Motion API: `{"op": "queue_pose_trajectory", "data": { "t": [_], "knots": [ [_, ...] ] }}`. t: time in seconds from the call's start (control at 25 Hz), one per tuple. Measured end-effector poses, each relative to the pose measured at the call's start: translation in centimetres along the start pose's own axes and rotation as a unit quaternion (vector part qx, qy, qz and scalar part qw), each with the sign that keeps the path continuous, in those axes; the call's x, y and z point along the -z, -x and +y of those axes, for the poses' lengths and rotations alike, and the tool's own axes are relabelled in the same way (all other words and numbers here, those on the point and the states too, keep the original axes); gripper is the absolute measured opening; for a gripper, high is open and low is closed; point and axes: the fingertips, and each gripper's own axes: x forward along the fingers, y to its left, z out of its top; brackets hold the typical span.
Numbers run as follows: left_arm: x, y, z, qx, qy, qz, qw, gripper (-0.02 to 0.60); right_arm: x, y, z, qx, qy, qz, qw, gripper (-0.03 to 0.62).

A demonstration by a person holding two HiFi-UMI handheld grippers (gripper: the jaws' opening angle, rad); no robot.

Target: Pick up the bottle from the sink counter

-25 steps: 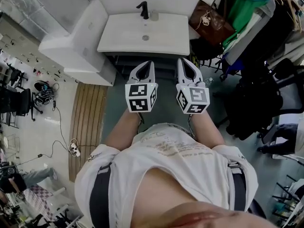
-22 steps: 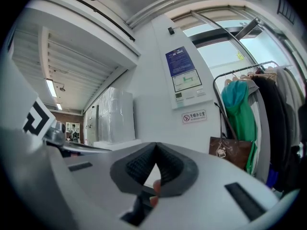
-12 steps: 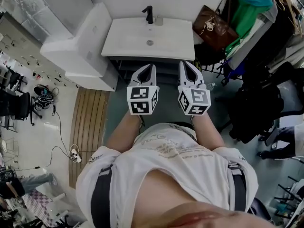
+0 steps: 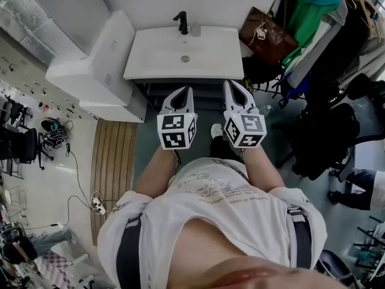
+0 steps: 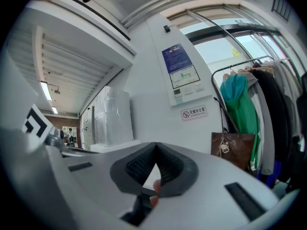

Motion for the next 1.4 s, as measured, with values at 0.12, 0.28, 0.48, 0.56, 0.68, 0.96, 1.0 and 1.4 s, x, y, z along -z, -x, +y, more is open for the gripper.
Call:
{"op": "queue_pose_trajectory", "data": {
  "t": [0.12,0.28,0.48,0.56,0.68,0.96,1.0,1.4],
  "knots": [
    [0.1,-1.6,0.1,0.001,-0.002,0.006,1.0,0.021,-0.2,-1.3,-1.3,0.004,-0.007,-0.004,1.0,0.021],
    [0.0,-3.6,0.8,-0.002,-0.003,0.008,1.0,0.021,0.0,-3.6,-2.4,0.003,-0.006,-0.004,1.0,0.021],
    [-0.8,-7.0,2.9,-0.016,0.003,0.007,0.9998,0.021,0.4,-7.8,-3.0,-0.019,0.003,0.001,1.0,0.021],
    [-1.2,-8.6,3.6,-0.023,0.004,0.007,0.9997,0.021,0.3,-9.8,-3.7,-0.026,0.002,0.003,1.0,0.021],
    [-2.1,-11.1,4.7,-0.035,0.005,0.008,0.9993,0.021,-0.2,-12.9,-4.8,-0.036,0.006,0.004,0.999,0.021],
    [-3.3,-16.9,7.0,-0.059,0.014,0.024,0.9979,0.021,-0.7,-19.2,-7.0,-0.059,0.019,0.012,0.998,0.021],
    [-3.5,-17.7,7.3,-0.062,0.014,0.026,0.9976,0.021,-0.7,-20.0,-7.5,-0.061,0.018,0.014,0.998,0.021],
    [-4.7,-26.3,8.5,-0.088,0.012,0.048,0.9949,0.021,-0.1,-26.8,-13.3,-0.073,0.006,0.033,0.997,0.021]
  ]
}}
